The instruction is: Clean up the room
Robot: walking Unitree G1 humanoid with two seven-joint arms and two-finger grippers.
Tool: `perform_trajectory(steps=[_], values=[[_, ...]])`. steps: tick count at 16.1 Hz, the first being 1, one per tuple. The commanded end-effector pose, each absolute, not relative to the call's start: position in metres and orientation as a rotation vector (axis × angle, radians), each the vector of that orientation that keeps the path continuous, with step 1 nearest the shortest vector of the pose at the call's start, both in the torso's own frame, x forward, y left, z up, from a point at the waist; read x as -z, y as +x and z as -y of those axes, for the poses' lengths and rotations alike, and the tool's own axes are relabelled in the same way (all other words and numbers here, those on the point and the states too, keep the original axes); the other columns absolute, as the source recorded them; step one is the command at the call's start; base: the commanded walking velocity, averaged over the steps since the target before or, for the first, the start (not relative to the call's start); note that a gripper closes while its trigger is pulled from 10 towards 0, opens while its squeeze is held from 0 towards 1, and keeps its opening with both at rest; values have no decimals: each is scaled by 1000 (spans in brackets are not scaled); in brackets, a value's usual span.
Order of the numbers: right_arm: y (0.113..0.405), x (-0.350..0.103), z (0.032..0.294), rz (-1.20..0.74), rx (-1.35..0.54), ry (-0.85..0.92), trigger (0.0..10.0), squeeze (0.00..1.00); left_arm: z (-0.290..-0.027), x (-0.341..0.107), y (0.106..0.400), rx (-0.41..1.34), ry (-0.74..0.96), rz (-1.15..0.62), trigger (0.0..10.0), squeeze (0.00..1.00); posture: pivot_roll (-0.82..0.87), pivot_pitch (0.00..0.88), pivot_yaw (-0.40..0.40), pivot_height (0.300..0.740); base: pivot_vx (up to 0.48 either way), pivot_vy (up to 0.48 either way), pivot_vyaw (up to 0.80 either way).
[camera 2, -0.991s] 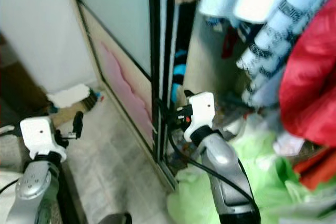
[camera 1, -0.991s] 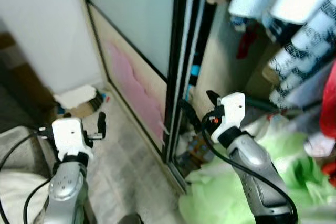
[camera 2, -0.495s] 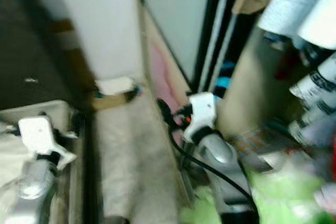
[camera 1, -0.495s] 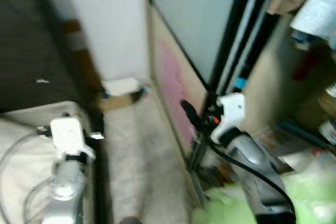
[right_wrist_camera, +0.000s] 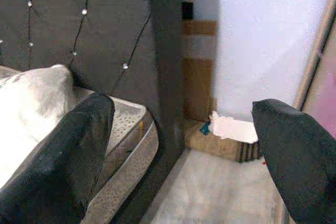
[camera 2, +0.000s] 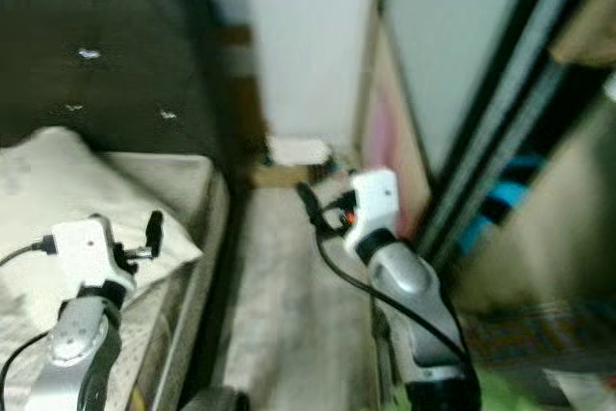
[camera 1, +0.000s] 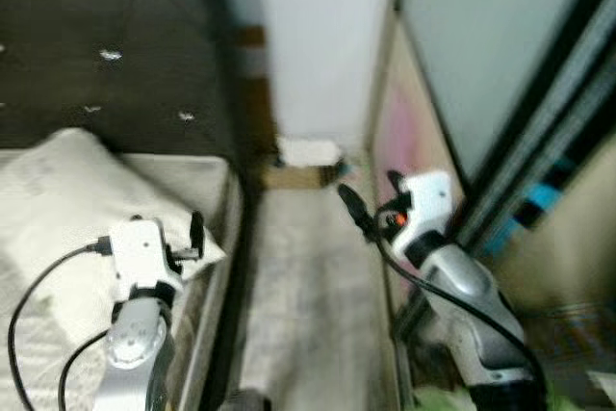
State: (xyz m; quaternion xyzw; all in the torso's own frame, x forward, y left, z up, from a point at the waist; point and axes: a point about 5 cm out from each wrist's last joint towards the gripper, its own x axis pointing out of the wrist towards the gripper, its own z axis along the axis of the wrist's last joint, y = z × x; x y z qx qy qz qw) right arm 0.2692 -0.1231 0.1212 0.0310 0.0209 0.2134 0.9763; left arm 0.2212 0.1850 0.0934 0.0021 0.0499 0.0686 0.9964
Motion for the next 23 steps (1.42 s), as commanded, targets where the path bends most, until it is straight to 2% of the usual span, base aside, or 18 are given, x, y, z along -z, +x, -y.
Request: perform_trajectory(steps=[1,7,12,23], values=[[272,-125,115,-23,-451,68,10000,0,-190,-97,222,-159,14,-103,10000,0,-24,0,-22,740,0,0,788],[275,-129,110,-7,-456,85,10000,0,-188,-96,219,-122,-1,-102,10000,0,-22,0,-22,740,0,0,754],[282,-124,118,-42,-335,104,10000,0,-187,-97,220,-113,4,-94,10000,0,-22,0,-20,740,0,0,0],[287,-124,122,-47,-278,113,10000,0,-184,-98,223,-108,3,-85,10000,0,-31,0,-22,740,0,0,0]])
